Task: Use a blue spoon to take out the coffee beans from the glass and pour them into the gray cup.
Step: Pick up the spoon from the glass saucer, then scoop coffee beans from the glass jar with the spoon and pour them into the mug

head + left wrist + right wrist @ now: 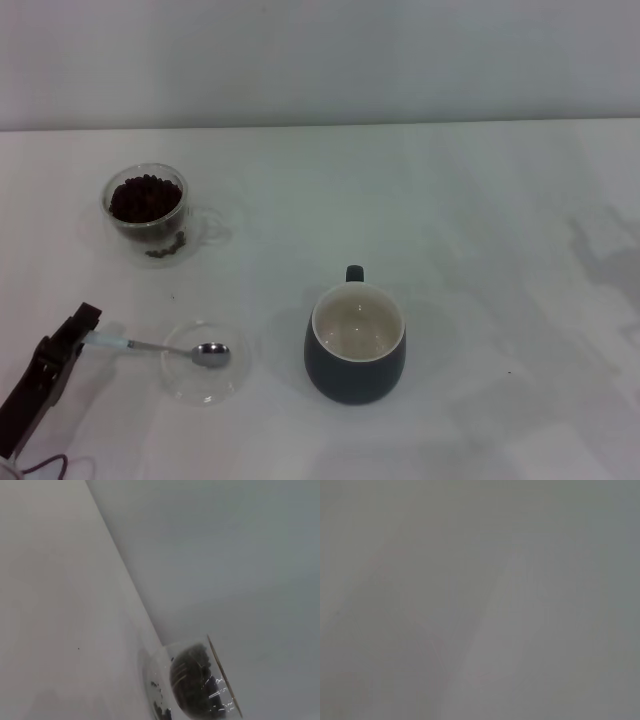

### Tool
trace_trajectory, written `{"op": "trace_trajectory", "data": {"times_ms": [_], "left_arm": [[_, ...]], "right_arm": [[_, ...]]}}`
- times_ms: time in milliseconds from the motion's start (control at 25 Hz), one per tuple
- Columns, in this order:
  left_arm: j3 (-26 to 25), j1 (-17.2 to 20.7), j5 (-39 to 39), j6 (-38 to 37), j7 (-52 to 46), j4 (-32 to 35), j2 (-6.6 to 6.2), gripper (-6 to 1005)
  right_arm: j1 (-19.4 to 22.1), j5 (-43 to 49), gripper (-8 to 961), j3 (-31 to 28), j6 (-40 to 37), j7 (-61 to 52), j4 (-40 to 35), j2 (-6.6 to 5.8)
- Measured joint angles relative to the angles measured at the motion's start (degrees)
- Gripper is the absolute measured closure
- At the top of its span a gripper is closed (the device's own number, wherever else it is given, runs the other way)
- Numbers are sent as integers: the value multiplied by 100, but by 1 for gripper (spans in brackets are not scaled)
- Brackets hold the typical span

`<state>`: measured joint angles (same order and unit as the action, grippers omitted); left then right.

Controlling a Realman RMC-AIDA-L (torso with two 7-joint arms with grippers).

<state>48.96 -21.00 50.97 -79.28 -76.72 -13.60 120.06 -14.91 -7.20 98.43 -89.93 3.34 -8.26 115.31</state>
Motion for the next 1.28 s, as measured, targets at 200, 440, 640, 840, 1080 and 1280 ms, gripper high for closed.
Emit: {"op": "trace_trajectory", "data": {"times_ms": [200, 440, 640, 840, 1080, 1280], "left_arm": [[-7, -4, -9, 0, -25, 62, -3, 865], [-8, 10, 16, -44, -48, 206, -24, 865], [58, 153, 34, -259, -198, 672, -87, 866], [355, 413, 42, -310, -759, 1726, -154, 866], [587, 473, 116, -308, -1604, 2693, -446, 867], [591, 88, 213, -147, -2188, 2794, -978, 867]], "right_arm": [[-4, 0, 378, 0, 11, 0, -1, 0], [-11, 0, 378, 0, 12, 0, -1, 0], [-19, 0, 378, 13, 12, 0, -1, 0], [-24, 0, 378, 68, 12, 0, -1, 0], [-35, 0, 377, 207, -20, -20, -40, 8], [-7, 0, 377, 356, -24, -17, -155, 9]]}}
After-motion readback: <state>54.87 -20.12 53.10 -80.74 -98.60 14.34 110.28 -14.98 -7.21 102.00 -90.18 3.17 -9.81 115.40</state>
